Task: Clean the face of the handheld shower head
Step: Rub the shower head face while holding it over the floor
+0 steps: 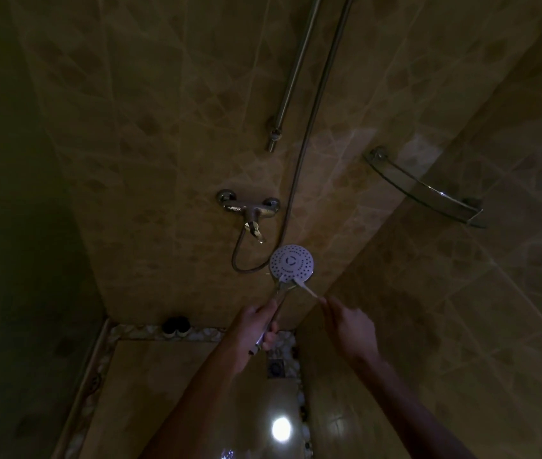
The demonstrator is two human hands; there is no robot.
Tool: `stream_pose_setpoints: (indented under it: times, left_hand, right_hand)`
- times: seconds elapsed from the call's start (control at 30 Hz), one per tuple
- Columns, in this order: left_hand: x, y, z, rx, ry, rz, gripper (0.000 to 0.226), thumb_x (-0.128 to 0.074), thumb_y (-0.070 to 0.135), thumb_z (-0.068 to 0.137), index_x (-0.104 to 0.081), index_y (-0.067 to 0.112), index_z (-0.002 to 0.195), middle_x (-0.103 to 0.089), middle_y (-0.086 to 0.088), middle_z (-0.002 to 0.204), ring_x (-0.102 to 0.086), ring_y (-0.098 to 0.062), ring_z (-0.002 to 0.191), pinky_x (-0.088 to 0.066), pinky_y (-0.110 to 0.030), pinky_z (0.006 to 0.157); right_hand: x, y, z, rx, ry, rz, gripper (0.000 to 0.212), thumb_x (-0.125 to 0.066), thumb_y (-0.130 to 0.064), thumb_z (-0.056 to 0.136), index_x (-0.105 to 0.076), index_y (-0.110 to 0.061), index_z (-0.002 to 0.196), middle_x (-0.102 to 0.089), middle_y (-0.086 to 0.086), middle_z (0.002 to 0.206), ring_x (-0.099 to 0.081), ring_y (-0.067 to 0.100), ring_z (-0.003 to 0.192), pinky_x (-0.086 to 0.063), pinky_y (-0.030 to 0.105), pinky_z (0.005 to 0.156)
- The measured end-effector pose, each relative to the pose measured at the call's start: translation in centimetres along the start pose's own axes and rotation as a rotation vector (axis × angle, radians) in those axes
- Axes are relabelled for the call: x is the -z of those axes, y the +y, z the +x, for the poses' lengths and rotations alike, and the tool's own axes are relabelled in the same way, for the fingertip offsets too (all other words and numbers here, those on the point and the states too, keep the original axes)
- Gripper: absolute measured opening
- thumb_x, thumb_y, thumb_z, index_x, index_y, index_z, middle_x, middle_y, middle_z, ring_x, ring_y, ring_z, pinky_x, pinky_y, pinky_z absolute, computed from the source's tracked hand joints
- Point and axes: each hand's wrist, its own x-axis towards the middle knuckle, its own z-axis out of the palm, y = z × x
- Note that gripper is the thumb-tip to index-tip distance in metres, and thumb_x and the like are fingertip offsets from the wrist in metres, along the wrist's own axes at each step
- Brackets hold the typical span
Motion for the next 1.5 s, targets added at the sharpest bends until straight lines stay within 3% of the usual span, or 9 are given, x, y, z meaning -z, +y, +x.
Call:
stream_pose_setpoints:
  times: [0.17,0.27,0.37,0.57,0.8,1.03,1.27,1.4,1.5]
  left_hand:
    - [-0.5,0.2,-0.2,-0.003,-0.016,0.000,0.028,-0.052,0.035,0.095,-0.054,0.007,0.088,-0.050,0.000,0.059,-0.039,-0.008,0.039,-0.028,-0.017,0.035]
    - [-0.5,0.2,-0.1,-0.009,0.008,0.019,0.028,-0.050,0.032,0.096,-0.052,0.009,0.080,-0.048,-0.002,0.059,-0.038,-0.010,0.038,-0.028,-0.016,0.035]
    - [-0.1,-0.2,0.0,-0.023,0.020,0.108,0.035,-0.049,0.036,0.096,-0.052,0.009,0.073,-0.045,-0.004,0.057,-0.038,-0.011,0.039,-0.029,-0.018,0.035]
    - [-0.3,-0.2,0.1,-0.034,0.017,0.221,0.037,-0.047,0.039,0.096,-0.052,0.010,0.075,-0.045,-0.002,0.056,-0.040,-0.011,0.041,-0.031,-0.020,0.037]
    - [0.3,-0.3,0.1,-0.040,0.057,0.245,0.036,-0.046,0.038,0.097,-0.052,0.009,0.077,-0.046,-0.001,0.057,-0.042,-0.009,0.039,-0.031,-0.020,0.036]
    - [-0.2,-0.3,0.2,-0.052,0.028,0.274,0.036,-0.047,0.040,0.096,-0.054,0.012,0.074,-0.048,0.001,0.056,-0.042,-0.009,0.041,-0.031,-0.020,0.037]
    - [0.1,-0.2,0.3,-0.017,0.053,0.262,0.033,-0.048,0.037,0.096,-0.052,0.009,0.078,-0.048,-0.001,0.056,-0.042,-0.008,0.037,-0.030,-0.019,0.035]
    - [-0.5,0.0,0.1,-0.052,0.023,0.310,0.035,-0.048,0.038,0.096,-0.050,0.012,0.074,-0.048,0.000,0.057,-0.042,-0.008,0.040,-0.030,-0.020,0.036]
    - [-0.9,-0.1,-0.1,-0.069,-0.006,0.352,0.035,-0.046,0.040,0.096,-0.051,0.014,0.074,-0.048,0.000,0.057,-0.041,-0.008,0.042,-0.030,-0.023,0.039]
  right_hand:
    - [1.9,0.2,1.4,-0.112,0.132,0.088,0.038,-0.029,-0.048,0.099,-0.056,-0.022,0.092,-0.055,-0.006,0.065,-0.063,0.021,0.066,-0.036,0.028,0.054]
    - [0.7,-0.1,0.5,-0.131,0.060,0.041,0.040,-0.024,-0.053,0.098,-0.052,-0.024,0.098,-0.067,0.004,0.076,-0.067,0.027,0.075,-0.043,0.031,0.059]
    - [-0.7,-1.4,-1.1,-0.038,-0.060,-0.090,0.035,-0.025,-0.051,0.100,-0.050,-0.027,0.102,-0.069,0.005,0.081,-0.067,0.028,0.078,-0.047,0.033,0.061]
    - [2.2,-0.2,1.9,-0.183,0.013,-0.012,0.041,-0.022,-0.051,0.099,-0.054,-0.026,0.098,-0.062,-0.002,0.070,-0.062,0.016,0.062,-0.057,0.040,0.062]
    - [0.5,-2.2,-0.2,-0.002,-0.088,-0.207,0.028,-0.027,-0.041,0.101,-0.050,-0.025,0.103,-0.064,0.001,0.074,-0.063,0.022,0.066,-0.049,0.032,0.057]
    - [3.3,-0.9,3.5,-0.256,-0.033,-0.029,0.041,-0.024,-0.050,0.099,-0.055,-0.023,0.099,-0.068,0.007,0.086,-0.067,0.029,0.080,-0.055,0.042,0.071]
    - [1.8,-3.1,0.1,0.005,-0.149,-0.199,0.027,-0.027,-0.039,0.102,-0.050,-0.024,0.104,-0.056,-0.003,0.072,-0.060,0.018,0.066,-0.037,0.027,0.051]
    - [4.2,-1.0,3.7,-0.205,-0.073,-0.146,0.035,-0.029,-0.042,0.099,-0.058,-0.024,0.107,-0.069,0.009,0.090,-0.067,0.029,0.083,-0.054,0.038,0.070]
    - [4.8,-1.1,4.1,-0.197,-0.063,-0.109,0.037,-0.028,-0.042,0.100,-0.059,-0.022,0.105,-0.068,0.006,0.085,-0.066,0.023,0.075,-0.055,0.036,0.067]
